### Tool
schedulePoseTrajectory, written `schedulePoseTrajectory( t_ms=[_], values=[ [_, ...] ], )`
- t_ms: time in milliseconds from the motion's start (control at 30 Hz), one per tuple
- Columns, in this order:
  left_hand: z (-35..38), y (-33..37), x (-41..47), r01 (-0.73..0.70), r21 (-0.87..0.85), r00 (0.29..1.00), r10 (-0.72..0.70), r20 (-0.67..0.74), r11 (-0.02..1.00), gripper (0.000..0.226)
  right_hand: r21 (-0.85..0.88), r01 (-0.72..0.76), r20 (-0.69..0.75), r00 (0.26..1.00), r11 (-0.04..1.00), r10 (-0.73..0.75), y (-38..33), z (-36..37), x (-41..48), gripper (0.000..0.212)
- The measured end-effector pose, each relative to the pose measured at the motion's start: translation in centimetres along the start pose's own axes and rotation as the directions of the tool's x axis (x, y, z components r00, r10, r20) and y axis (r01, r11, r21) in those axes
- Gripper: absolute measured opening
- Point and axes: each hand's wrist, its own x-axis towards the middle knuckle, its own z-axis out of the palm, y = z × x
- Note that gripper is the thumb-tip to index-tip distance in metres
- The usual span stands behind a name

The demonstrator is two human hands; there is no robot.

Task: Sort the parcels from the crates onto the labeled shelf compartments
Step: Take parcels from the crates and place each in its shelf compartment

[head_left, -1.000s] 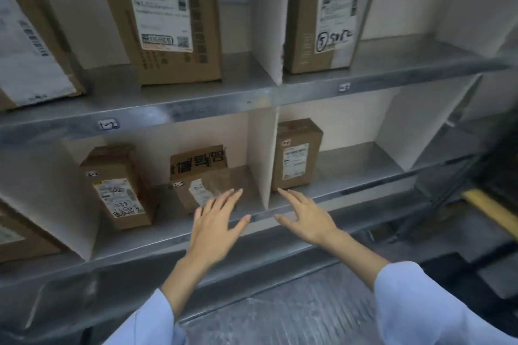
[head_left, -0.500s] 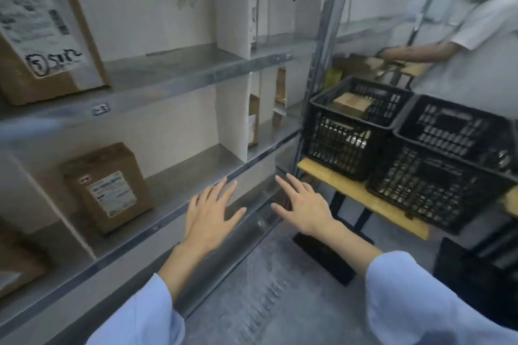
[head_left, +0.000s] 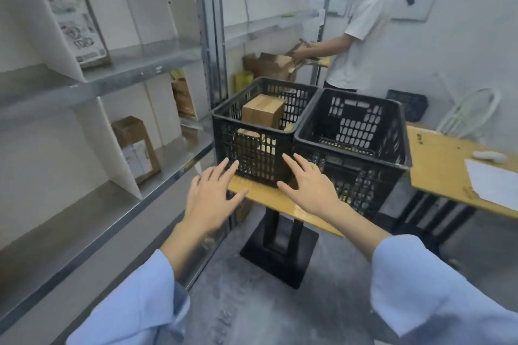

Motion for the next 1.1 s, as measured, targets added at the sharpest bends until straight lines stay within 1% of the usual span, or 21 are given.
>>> schedulePoseTrajectory(
  t_ms=[167,300,400,600,700,933,1100],
  values=[
    [1.6,0.2,7.6,-0.034,-0.012,0.999,0.033,-0.033,0.999,0.074,0.093,-0.026,-0.054,0.998,0.995,0.031,2.4,-0.9,4.8,0.07],
    [3.1,-0.2,15.7,-0.097,-0.023,0.994,0.095,-0.059,0.995,0.067,0.028,-0.022,-0.129,0.991,0.999,0.026,4.3,-1.3,11.4,0.07],
    [4.0,-1.3,22.5,-0.138,-0.031,0.988,0.136,-0.077,0.99,0.067,0.044,-0.057,-0.153,0.986,0.997,0.063,5.4,-0.8,17.4,0.07],
    [6.4,-5.4,35.7,-0.181,-0.007,0.982,0.181,-0.048,0.983,0.068,0.049,-0.156,-0.12,0.98,0.987,0.16,6.4,0.6,29.1,0.072],
    [8.2,-7.2,41.5,-0.168,-0.007,0.986,0.168,0.008,0.986,0.07,0.068,-0.202,-0.1,0.973,0.977,0.208,7.2,2.0,33.9,0.074],
    [13.0,-9.2,49.3,-0.157,-0.032,0.976,0.16,0.148,0.987,0.075,0.2,-0.324,0.039,0.946,0.925,0.323,9.7,5.6,42.1,0.081],
    [16.1,-9.8,52.5,-0.099,-0.108,0.962,0.123,0.243,0.989,0.078,0.265,-0.366,0.115,0.931,0.892,0.347,11.2,8.4,46.1,0.083]
  ],
)
